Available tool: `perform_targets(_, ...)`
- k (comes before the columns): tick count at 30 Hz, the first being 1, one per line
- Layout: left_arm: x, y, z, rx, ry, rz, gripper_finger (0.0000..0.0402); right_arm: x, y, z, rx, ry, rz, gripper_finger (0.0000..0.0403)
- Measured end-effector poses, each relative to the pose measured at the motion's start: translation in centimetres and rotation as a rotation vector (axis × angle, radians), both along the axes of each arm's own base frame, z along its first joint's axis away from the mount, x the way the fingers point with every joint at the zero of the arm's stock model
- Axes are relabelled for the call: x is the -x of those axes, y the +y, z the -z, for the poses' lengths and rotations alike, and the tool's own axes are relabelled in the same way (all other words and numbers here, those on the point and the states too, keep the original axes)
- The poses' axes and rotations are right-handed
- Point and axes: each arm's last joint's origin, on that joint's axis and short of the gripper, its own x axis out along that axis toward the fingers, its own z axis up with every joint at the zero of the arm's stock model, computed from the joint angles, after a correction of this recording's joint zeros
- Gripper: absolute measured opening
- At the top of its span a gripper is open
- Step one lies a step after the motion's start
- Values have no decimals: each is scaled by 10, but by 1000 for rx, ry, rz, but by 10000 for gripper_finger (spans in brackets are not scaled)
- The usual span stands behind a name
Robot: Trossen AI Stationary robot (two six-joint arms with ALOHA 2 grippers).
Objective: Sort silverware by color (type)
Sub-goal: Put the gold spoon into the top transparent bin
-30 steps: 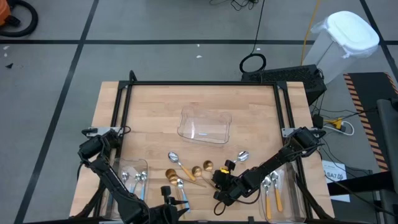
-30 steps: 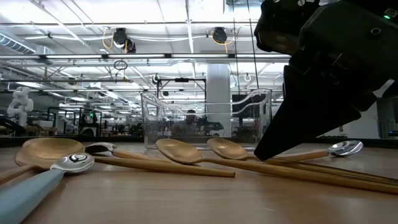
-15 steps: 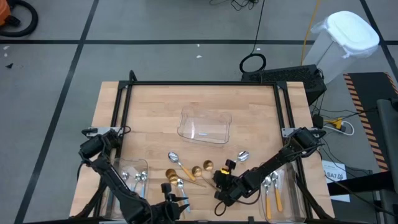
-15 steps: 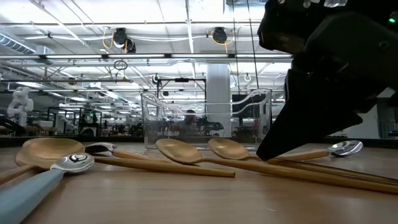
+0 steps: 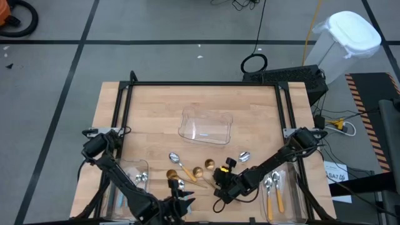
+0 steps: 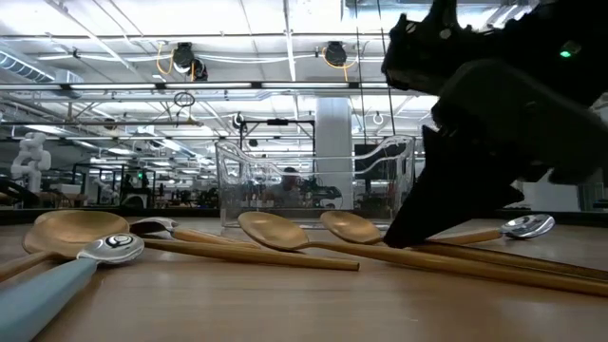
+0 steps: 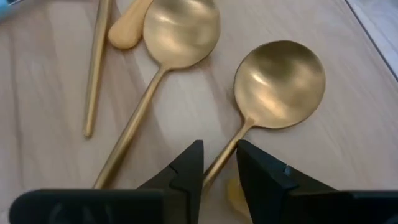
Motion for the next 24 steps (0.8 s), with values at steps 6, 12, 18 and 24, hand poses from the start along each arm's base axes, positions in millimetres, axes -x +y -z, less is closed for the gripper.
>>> perform_targets(6,-10,13,1,-10,15,-44,118,-4,-6,1,-19,6,32,58)
perform_targets(12,-11,21,11,5,90,-78,118,-5,-9,2,-10,3,44,9)
perform_targets(18,-13,20,19,122,130,-102,118,-6,-11,-1,-8,-5,45,8)
perform_targets(24,-8,14,20,168,130,-102,118,-5,-12,-15,-26,-24,22,3)
